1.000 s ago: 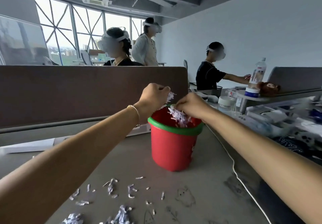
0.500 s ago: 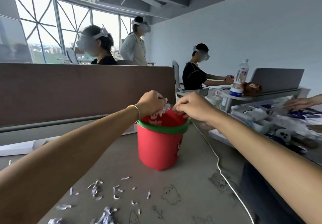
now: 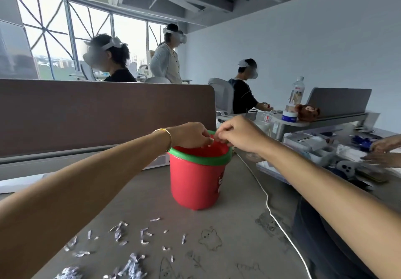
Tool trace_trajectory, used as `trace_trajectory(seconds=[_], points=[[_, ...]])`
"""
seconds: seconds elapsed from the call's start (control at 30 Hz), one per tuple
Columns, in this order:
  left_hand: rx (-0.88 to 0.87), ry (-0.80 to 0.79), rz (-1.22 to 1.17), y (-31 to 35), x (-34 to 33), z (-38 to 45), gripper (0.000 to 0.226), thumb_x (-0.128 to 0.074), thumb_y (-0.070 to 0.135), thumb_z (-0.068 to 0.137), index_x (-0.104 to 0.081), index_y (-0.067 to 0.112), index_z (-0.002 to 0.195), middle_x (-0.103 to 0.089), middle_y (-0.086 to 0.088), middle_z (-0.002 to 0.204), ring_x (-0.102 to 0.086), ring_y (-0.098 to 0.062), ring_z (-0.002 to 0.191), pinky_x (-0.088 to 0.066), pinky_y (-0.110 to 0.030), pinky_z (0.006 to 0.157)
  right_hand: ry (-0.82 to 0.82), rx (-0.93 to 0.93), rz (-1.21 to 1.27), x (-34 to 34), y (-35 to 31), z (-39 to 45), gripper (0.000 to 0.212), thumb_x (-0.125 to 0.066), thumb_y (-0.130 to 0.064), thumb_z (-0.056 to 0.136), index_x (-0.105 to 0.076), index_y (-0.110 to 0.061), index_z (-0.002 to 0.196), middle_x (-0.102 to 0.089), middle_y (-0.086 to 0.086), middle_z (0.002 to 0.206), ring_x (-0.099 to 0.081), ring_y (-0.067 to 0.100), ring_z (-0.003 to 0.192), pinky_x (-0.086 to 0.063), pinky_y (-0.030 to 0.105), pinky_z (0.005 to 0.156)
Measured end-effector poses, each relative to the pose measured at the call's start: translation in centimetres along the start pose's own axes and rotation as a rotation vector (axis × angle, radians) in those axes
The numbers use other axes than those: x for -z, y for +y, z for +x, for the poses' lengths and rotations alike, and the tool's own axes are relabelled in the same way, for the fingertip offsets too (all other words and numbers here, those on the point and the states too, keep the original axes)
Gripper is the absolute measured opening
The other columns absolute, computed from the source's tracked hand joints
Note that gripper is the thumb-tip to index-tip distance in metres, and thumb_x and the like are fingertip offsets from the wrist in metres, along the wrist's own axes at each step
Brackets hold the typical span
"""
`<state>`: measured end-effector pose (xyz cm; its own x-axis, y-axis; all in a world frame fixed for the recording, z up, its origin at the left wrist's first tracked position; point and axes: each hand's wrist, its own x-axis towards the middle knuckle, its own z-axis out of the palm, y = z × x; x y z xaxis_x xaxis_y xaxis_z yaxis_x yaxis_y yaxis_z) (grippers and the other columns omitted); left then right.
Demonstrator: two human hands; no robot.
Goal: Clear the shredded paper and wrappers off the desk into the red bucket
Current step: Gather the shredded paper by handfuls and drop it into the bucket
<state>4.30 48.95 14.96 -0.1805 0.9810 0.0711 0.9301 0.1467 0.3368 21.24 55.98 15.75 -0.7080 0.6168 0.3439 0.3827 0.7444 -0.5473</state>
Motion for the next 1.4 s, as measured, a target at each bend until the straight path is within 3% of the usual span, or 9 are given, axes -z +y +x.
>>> trace_trajectory(seconds=[0.07, 0.17, 0.47, 0.6, 0.73, 0.9, 1.07, 1.23, 1.4], points=[[-0.011, 0.017, 0.078, 0.3, 0.2, -1.0, 0.03, -0.053, 0.043, 0.096, -0.075, 0.023, 0.097, -0.072, 0.002, 0.088, -0.065, -0.018, 0.084, -0.048, -0.031, 0.074, 0.023, 0.014, -0.02, -0.2, -0.3, -0.3, 0.021, -0.063, -0.011, 0.083, -0.082, -0.02, 0.083, -0.078, 0.0, 0.076, -0.074, 0.021, 0.081, -0.06, 0.04, 0.08], [-0.006, 0.098, 0.121, 0.2, 0.5, -2.4, 0.028, -0.052, 0.042, 0.095, -0.073, 0.028, 0.109, -0.072, 0.004, 0.108, -0.064, -0.02, 0.101, -0.049, -0.032, 0.087, 0.076, 0.059, -0.048, -0.6, -1.2, -1.1, 0.025, -0.061, -0.01, 0.083, -0.081, -0.023, 0.091, -0.078, -0.006, 0.086, -0.072, 0.013, 0.087, -0.054, 0.029, 0.078], [0.108, 0.351, 0.129, -2.2, 2.3, -12.1, 0.026, -0.056, 0.036, 0.091, -0.064, 0.037, 0.117, -0.07, 0.007, 0.108, -0.066, -0.019, 0.091, -0.056, -0.037, 0.08, 0.215, 0.297, -0.016, -5.1, -6.7, -3.3, 0.035, -0.059, -0.016, 0.077, -0.072, -0.03, 0.107, -0.078, -0.009, 0.099, -0.072, 0.014, 0.098, -0.057, 0.039, 0.087], [0.189, 0.373, 0.138, -4.5, 2.0, -17.0, 0.043, -0.044, 0.054, 0.079, -0.065, 0.039, 0.114, -0.071, 0.008, 0.108, -0.066, -0.023, 0.096, -0.054, -0.038, 0.082, 0.109, 0.381, 0.019, -9.0, -9.6, -3.9, 0.03, -0.061, -0.017, 0.078, -0.068, -0.029, 0.104, -0.078, -0.004, 0.092, -0.073, 0.021, 0.09, -0.057, 0.041, 0.077], [0.24, 0.403, 0.176, -8.1, 0.2, -21.9, 0.04, -0.05, 0.03, 0.086, -0.058, 0.052, 0.118, -0.069, 0.017, 0.116, -0.066, -0.015, 0.099, -0.053, -0.031, 0.082, -0.004, 0.441, 0.078, -13.9, -12.4, -5.2, 0.028, -0.058, -0.015, 0.078, -0.07, -0.025, 0.101, -0.077, -0.002, 0.088, -0.072, 0.023, 0.085, -0.055, 0.039, 0.072], [0.425, 0.377, 0.15, -12.8, -3.0, -27.8, 0.04, -0.047, 0.041, 0.086, -0.059, 0.041, 0.125, -0.07, 0.005, 0.12, -0.066, -0.024, 0.105, -0.055, -0.037, 0.086, -0.158, 0.467, 0.151, -20.7, -14.9, -6.2, 0.032, -0.057, -0.01, 0.08, -0.072, -0.027, 0.103, -0.079, -0.006, 0.097, -0.072, 0.018, 0.092, -0.053, 0.031, 0.073], [0.608, 0.392, 0.159, -17.9, -4.8, -33.4, 0.038, -0.054, 0.035, 0.092, -0.058, 0.031, 0.13, -0.064, 0.0, 0.129, -0.062, -0.024, 0.111, -0.05, -0.03, 0.088, -0.34, 0.482, 0.083, -27.4, -16.3, -5.7, 0.04, -0.061, -0.018, 0.087, -0.066, -0.028, 0.126, -0.07, -0.004, 0.128, -0.065, 0.016, 0.118, -0.052, 0.031, 0.098], [0.732, 0.376, 0.153, -21.9, -5.4, -38.5, 0.044, -0.055, 0.037, 0.09, -0.055, 0.032, 0.134, -0.062, -0.002, 0.133, -0.059, -0.024, 0.116, -0.049, -0.032, 0.093, -0.619, 0.528, 0.034, -33.3, -17.8, -3.5, 0.059, -0.058, -0.045, 0.099, -0.04, -0.028, 0.152, -0.035, -0.002, 0.163, -0.034, 0.018, 0.149, -0.029, 0.03, 0.118], [0.823, 0.402, 0.161, -24.3, -5.6, -43.2, 0.046, -0.056, 0.038, 0.092, -0.051, 0.03, 0.138, -0.056, -0.002, 0.14, -0.052, -0.022, 0.126, -0.042, -0.03, 0.101, -0.655, 0.466, 0.066, -39.3, -20.1, -1.1, 0.062, -0.05, -0.049, 0.101, -0.031, -0.031, 0.157, -0.016, 0.009, 0.169, -0.016, 0.022, 0.156, -0.016, 0.035, 0.123]])
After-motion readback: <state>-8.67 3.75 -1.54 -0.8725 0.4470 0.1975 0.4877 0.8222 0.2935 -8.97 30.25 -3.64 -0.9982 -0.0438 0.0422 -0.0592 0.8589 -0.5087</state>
